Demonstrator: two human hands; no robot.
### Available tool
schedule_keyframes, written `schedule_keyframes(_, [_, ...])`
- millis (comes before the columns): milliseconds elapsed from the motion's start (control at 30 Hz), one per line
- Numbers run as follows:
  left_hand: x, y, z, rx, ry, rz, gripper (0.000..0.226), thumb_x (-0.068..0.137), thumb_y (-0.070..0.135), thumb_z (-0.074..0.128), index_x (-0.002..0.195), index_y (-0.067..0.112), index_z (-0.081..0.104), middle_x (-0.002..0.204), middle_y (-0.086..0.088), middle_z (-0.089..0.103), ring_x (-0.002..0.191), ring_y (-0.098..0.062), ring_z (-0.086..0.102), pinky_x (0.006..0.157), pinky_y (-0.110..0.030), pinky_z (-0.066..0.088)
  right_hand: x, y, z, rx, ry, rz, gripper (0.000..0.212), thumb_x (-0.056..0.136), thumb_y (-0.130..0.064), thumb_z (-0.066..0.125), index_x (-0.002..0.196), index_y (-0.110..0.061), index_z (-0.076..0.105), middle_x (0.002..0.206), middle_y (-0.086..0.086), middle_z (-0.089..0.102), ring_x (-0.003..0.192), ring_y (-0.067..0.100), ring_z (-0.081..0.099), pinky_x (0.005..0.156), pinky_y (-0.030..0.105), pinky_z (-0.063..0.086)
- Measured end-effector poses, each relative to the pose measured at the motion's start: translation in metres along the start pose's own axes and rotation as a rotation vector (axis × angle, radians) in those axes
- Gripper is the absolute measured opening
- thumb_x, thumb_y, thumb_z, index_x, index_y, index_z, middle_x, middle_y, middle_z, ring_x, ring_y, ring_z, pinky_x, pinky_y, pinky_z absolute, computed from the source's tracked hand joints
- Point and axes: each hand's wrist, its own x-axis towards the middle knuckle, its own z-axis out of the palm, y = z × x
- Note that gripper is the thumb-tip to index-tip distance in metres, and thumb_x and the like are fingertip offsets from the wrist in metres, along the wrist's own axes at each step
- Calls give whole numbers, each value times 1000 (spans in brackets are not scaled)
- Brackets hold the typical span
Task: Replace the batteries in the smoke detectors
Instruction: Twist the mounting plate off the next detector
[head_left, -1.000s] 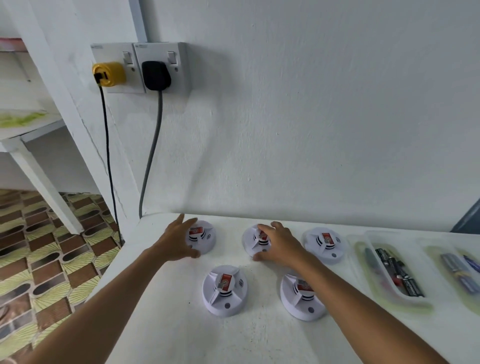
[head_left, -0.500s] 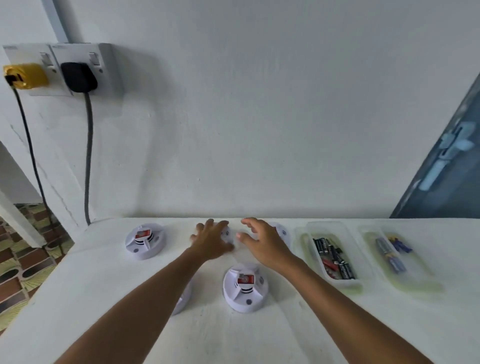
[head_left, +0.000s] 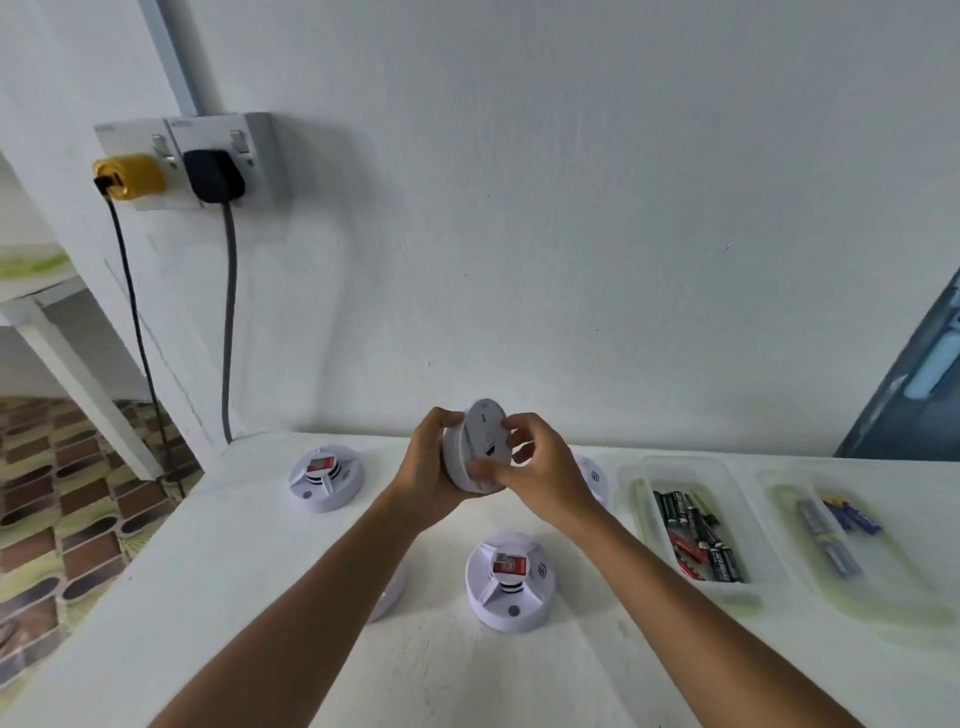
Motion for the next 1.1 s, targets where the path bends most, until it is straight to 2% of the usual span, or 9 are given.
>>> schedule_keyframes(100, [-4, 1, -1, -23, -21, -52, 44, 85, 32, 40, 108, 6, 67, 112, -20, 61, 104, -35, 53, 99, -54, 38, 6, -7, -4, 60, -85, 24, 63, 56, -24, 93, 105, -16, 54, 89, -5, 54, 74, 12, 51, 60, 19, 47])
schedule_keyframes(233, [-12, 6, 1, 28, -17, -84, 40, 86, 31, 39, 84, 12, 74, 96, -16, 62, 91, -32, 52, 92, -50, 39, 14, -8, -8, 72, -158, 26, 59, 51, -21, 95, 92, -15, 53, 83, -3, 48, 74, 15, 43, 64, 29, 42])
schedule_keyframes(333, [-16, 8, -1, 26, -24, -95, 40, 87, 31, 39, 87, 11, 73, 97, -16, 62, 93, -32, 52, 94, -52, 41, 16, -10, -8, 85, -209, 4, 62, 47, -20, 96, 91, -10, 52, 86, 1, 48, 76, 16, 42, 68, 34, 42])
schedule_keyframes(433, [-18, 8, -5, 4, -14, -91, 39, 87, 32, 39, 96, 9, 69, 98, -16, 61, 92, -32, 53, 92, -52, 42, 17, -14, -6, 51, -241, 4, 66, 50, -20, 95, 98, -5, 52, 91, 4, 52, 81, 18, 46, 73, 39, 48])
schedule_keyframes(533, [-19, 6, -9, 30, 41, -64, 37, 88, 32, 38, 96, 9, 67, 93, -15, 61, 83, -28, 54, 87, -48, 43, 15, -20, -2, 9, -281, 49, 62, 57, -14, 91, 107, -11, 53, 105, 5, 59, 91, 19, 55, 84, 45, 53])
schedule_keyframes(700, [-19, 2, -10, 159, 125, -99, 35, 88, 35, 42, 97, 11, 67, 89, -12, 63, 78, -24, 57, 77, -42, 46, 14, -24, 1, -193, -407, 130, 74, 60, -9, 86, 119, -16, 42, 113, 1, 55, 101, 20, 60, 89, 42, 53])
schedule_keyframes(833, [-20, 2, -5, 246, 138, -96, 34, 90, 35, 42, 91, 11, 65, 83, -10, 61, 70, -21, 57, 72, -38, 45, 13, -24, 2, -192, -410, 151, 78, 59, -8, 87, 119, -16, 38, 113, 2, 53, 103, 20, 59, 90, 41, 53])
schedule_keyframes(967, [-19, 2, -1, 331, 159, -56, 32, 93, 37, 43, 86, 15, 65, 77, -7, 61, 69, -21, 57, 67, -38, 49, 12, -24, 1, -229, -406, 105, 75, 59, -8, 87, 113, -16, 35, 114, 5, 49, 97, 19, 54, 83, 38, 53])
schedule_keyframes(1100, [-19, 2, -1, 345, 186, -48, 34, 93, 40, 45, 87, 14, 65, 79, -10, 58, 74, -25, 55, 66, -39, 50, 10, -24, 3, -276, -403, 31, 71, 62, -7, 86, 110, -12, 34, 106, 4, 45, 84, 12, 47, 67, 24, 47])
